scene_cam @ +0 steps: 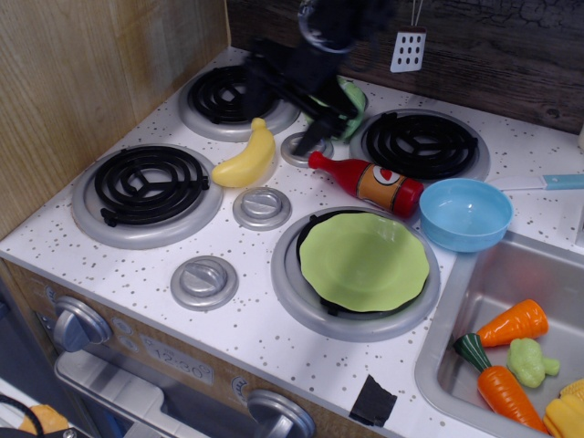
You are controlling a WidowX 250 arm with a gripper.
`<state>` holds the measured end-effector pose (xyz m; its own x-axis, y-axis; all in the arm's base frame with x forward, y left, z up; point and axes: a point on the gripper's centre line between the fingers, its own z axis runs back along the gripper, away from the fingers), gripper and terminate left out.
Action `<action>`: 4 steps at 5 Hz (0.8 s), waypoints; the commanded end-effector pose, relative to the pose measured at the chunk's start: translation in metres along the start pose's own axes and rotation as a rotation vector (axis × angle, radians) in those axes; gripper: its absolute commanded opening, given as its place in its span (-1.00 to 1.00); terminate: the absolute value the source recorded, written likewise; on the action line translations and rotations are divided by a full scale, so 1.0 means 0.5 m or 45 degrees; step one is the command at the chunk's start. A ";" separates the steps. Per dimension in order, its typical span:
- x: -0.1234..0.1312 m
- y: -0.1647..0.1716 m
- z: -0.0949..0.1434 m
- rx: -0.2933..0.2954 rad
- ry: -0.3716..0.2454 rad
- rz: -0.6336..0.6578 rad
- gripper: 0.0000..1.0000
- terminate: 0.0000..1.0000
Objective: Put banana on plate
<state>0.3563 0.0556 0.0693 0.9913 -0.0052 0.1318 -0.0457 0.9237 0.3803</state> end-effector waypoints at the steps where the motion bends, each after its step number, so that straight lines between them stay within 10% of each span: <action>1: 0.015 0.026 -0.022 -0.100 -0.112 0.050 1.00 -1.00; 3: 0.028 0.027 -0.087 -0.230 -0.159 0.018 1.00 -1.00; 4: 0.032 0.025 -0.091 -0.271 -0.112 0.015 -1.00 -1.00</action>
<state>0.3660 0.0768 0.0192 0.9891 0.0085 0.1469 -0.0293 0.9897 0.1404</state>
